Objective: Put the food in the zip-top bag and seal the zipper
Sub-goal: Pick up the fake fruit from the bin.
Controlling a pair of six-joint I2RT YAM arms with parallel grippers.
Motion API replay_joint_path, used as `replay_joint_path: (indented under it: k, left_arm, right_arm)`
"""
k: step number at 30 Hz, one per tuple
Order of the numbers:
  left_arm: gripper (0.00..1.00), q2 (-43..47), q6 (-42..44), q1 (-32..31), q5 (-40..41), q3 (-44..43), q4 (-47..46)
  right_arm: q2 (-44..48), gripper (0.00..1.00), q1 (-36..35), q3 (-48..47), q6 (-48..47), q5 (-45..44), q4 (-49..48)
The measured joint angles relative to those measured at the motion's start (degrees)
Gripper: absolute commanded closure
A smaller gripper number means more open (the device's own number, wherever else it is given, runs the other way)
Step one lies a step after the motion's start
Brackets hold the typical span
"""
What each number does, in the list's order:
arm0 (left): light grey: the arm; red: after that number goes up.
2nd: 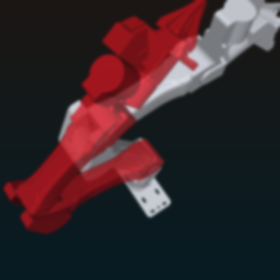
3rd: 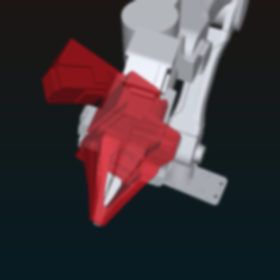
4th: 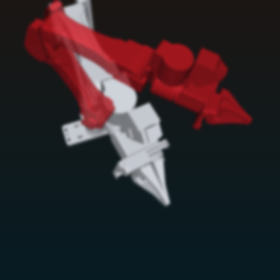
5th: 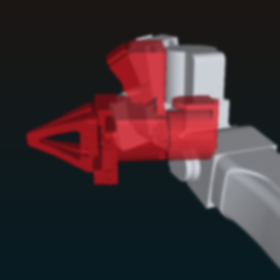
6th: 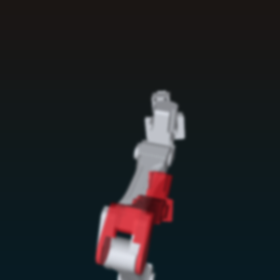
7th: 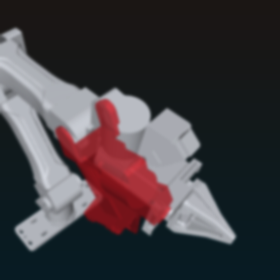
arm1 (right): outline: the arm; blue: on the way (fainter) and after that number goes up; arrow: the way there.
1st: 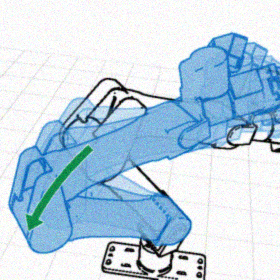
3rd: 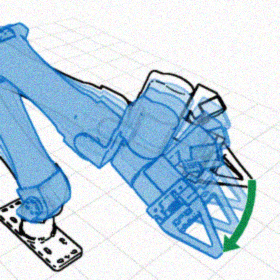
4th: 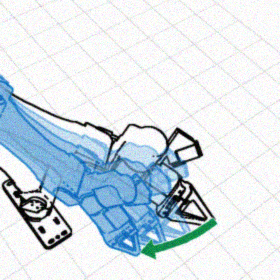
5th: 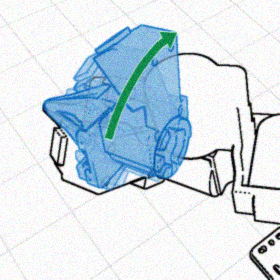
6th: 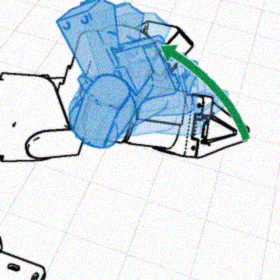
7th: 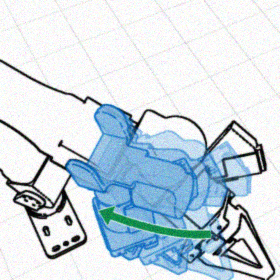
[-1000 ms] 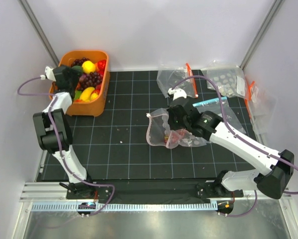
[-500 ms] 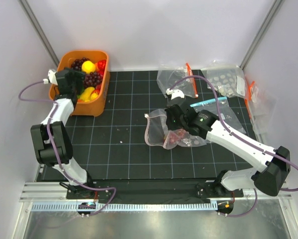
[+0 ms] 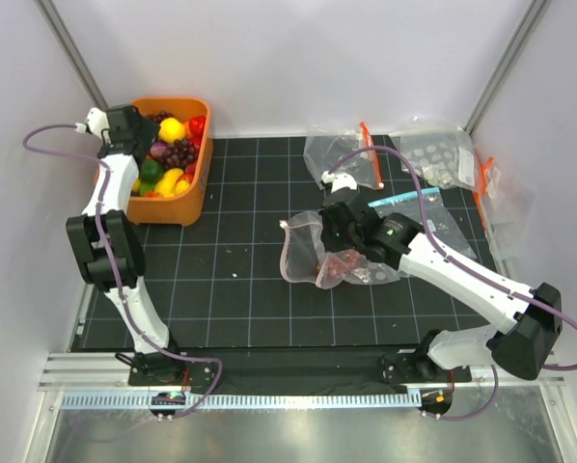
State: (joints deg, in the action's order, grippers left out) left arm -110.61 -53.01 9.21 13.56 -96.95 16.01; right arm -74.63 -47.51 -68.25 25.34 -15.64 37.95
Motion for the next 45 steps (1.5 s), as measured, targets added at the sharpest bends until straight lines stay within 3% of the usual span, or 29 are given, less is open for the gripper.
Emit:
replay_joint_path:
  k: [8,22,29,33,38,45]
  left_arm:
    - [0.0,-4.24,4.48,0.0,4.85,-7.69,17.07]
    - [0.0,-14.86,9.81,0.0,2.82,-20.94,30.45]
    - [0.33,-18.16,11.13,0.02,-2.8,-21.53,31.04]
    - [0.62,-18.8,11.19,0.11,-4.66,-21.73,30.45]
    - [0.67,-17.27,11.5,0.15,-5.2,-19.76,29.16]
    - [0.7,-5.01,8.85,-0.22,-7.43,-10.32,24.61]
  right_arm:
    - [0.0,0.99,0.0,0.0,-0.15,0.57,-0.94]
    - [1.09,0.99,0.0,1.14,-0.17,1.44,-2.58]
    - [1.57,0.99,0.0,1.2,-0.15,1.42,-2.51]
    - [2.49,0.99,0.0,1.27,-0.15,1.38,-2.4]
    - [2.78,0.99,0.0,1.27,-0.15,1.31,-2.34]
    - [2.75,0.99,0.0,1.27,-0.15,1.2,-2.32]
